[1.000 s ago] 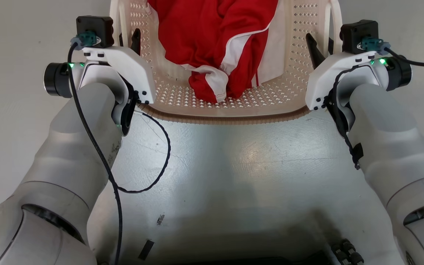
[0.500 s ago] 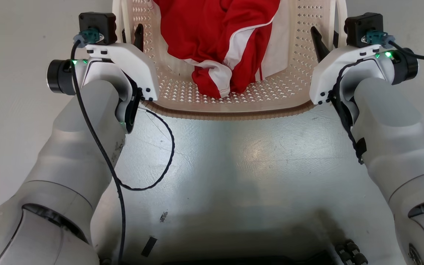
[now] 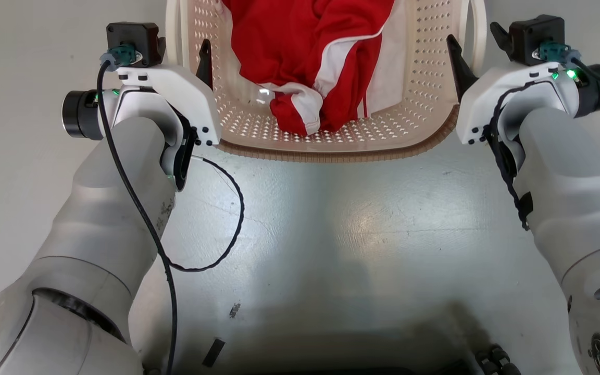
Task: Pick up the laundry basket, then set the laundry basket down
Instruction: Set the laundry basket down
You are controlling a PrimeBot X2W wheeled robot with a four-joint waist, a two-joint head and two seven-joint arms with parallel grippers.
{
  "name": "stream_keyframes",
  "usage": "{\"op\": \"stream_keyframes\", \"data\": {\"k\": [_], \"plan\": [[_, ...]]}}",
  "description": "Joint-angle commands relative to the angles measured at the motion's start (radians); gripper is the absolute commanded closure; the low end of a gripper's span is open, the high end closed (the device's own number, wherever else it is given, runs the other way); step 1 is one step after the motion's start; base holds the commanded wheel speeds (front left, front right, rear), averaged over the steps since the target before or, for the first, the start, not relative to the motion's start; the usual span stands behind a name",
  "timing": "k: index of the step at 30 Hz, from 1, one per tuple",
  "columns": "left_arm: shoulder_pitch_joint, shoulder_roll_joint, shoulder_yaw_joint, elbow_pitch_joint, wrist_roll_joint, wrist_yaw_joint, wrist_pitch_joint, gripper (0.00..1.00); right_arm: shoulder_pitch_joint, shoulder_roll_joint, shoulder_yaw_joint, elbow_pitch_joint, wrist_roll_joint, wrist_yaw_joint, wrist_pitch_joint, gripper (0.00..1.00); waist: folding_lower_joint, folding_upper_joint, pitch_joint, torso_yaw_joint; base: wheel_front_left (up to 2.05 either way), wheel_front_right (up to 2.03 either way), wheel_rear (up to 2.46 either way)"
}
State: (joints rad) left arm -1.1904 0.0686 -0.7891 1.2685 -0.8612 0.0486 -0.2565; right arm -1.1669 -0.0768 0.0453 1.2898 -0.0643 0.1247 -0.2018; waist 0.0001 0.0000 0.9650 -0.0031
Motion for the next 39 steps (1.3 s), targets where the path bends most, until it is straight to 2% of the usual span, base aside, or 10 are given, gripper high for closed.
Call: {"op": "stream_keyframes", "data": {"k": [1,10,19,27,39], "plan": [[-0.003,0.028,0.010,0.000,0.007,0.007,-0.004,0.00,0.061,0.024,-0.007,-0.011,-0.019,0.006,-0.019,0.00,-0.0001,0.0000,-0.014,0.000,0.00,0.00,0.00],[0.028,0.025,0.023,0.005,0.004,0.006,-0.005,0.00,0.110,0.026,-0.053,-0.040,-0.036,0.006,-0.047,0.00,-0.0001,0.0000,-0.085,0.000,0.00,0.00,0.00],[0.123,0.034,0.076,-0.078,0.032,0.014,-0.005,0.00,0.182,0.026,-0.030,-0.081,-0.005,0.006,-0.059,0.00,-0.0001,0.0000,-0.211,0.002,0.00,0.00,0.00],[0.253,0.048,0.171,-0.207,0.104,0.025,-0.005,0.00,0.286,0.026,-0.042,-0.184,-0.010,0.006,-0.060,0.00,-0.0001,0.0000,-0.362,0.013,0.00,0.00,0.00],[0.430,0.044,0.335,-0.323,0.214,-0.013,-0.005,0.00,0.421,0.027,-0.060,-0.311,-0.013,0.006,-0.060,0.00,-0.0001,0.0000,-0.574,0.013,0.00,0.00,0.00]]}}
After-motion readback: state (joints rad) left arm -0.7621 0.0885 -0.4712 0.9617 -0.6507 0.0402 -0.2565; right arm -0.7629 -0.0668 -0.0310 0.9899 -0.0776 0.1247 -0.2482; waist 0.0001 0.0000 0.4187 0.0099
